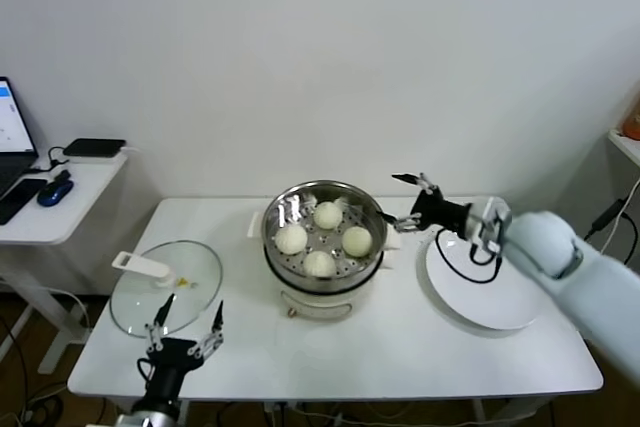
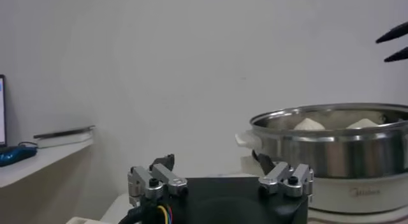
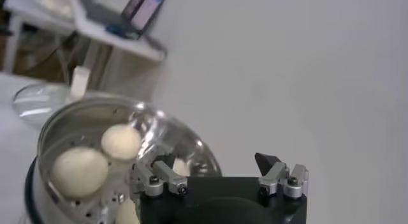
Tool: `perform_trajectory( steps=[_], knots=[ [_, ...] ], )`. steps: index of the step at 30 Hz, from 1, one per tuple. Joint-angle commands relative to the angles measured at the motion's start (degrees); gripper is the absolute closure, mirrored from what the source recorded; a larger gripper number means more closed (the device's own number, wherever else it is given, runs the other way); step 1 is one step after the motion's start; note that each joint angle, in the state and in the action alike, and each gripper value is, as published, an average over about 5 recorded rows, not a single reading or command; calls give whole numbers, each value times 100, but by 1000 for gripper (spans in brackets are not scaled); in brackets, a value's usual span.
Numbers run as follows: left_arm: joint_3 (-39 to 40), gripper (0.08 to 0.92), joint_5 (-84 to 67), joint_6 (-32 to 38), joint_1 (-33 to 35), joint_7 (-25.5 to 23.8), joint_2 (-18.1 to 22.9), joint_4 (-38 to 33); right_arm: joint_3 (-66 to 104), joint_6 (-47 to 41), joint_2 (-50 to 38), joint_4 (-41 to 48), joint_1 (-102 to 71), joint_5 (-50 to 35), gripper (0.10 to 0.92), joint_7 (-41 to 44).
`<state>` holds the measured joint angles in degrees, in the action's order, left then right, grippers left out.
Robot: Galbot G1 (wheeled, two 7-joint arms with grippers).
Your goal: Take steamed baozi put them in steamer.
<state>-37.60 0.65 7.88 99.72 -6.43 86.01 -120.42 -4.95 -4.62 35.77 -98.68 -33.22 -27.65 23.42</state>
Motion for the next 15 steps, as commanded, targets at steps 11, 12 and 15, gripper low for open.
perform_trajectory(
  steps=[11,12,15],
  knots=[
    [-60,177,-9,-13,-60,66,56,47,5003,1686,3569,-568,-5200,795,203,-661],
    [-77,177,-16,-16,-73,68,54,52,4998,1755,3664,-544,-5267,797,203,-659],
    [-115,177,-43,-34,-119,66,50,67,4950,1975,3945,-483,-5390,799,203,-652]
  ],
)
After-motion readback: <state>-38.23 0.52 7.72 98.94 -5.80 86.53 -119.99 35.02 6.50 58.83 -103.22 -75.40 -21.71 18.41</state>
